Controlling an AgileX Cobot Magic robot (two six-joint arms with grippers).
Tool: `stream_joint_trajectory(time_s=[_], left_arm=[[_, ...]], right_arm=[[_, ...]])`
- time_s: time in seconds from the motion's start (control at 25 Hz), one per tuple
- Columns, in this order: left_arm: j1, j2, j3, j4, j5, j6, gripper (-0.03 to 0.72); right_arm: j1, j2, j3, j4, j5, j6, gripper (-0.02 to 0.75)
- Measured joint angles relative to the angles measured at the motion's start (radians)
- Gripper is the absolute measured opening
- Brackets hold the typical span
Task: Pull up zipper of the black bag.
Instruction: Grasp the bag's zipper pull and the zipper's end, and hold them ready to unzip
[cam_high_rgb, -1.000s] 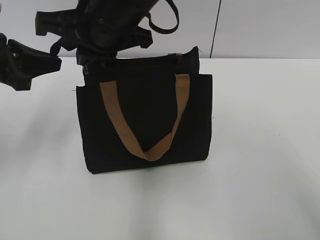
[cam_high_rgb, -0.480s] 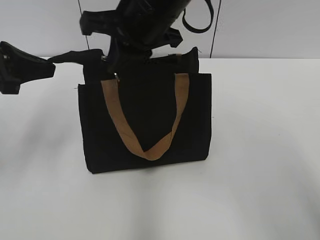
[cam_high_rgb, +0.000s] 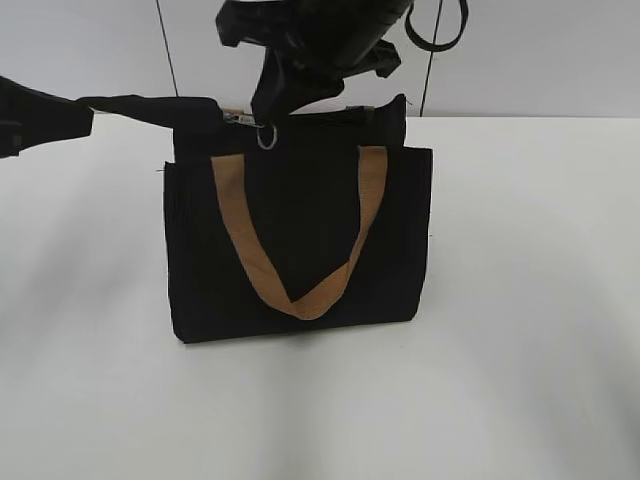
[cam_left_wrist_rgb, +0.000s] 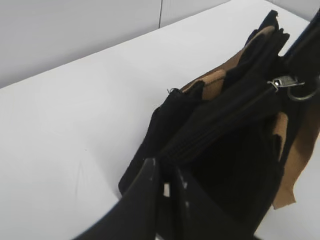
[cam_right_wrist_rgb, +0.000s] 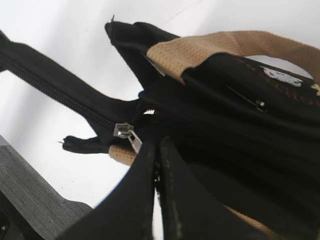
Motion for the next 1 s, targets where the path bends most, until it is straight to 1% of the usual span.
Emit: stream_joint_trajectory(time_s=[0.24,0.4,0.56,0.64,0.88,1.0], left_arm=[[0.002,-0.004,0.000,0.002,-0.009,-0.036,0.025],[0.009,-0.004,0.000,0.004,0.006,-0.042,0.025],[0.011,-0.004,0.000,0.005,0.039,-0.044,0.025],[0.011,-0.004,0.000,0.005,0.060,-0.044,0.025],[0.027,-0.004,0.000,0.005,0.080,-0.047,0.025],[0.030,-0.004,0.000,0.005,0.084,-0.047,0.025]], right_arm=[[-0.013,0.005,-0.002,0.017,0.000,-0.024,-0.015],[-0.013,0.036,-0.002,0.069,-0.014,-0.038,-0.015],[0.007,0.046,-0.002,0.100,-0.092,-0.071,-0.015],[0.015,0.053,-0.002,0.113,-0.107,-0.086,-0.015],[0.030,0.076,-0.002,0.116,-0.182,-0.115,-0.015],[0.036,0.076,-0.002,0.113,-0.195,-0.121,-0.015]])
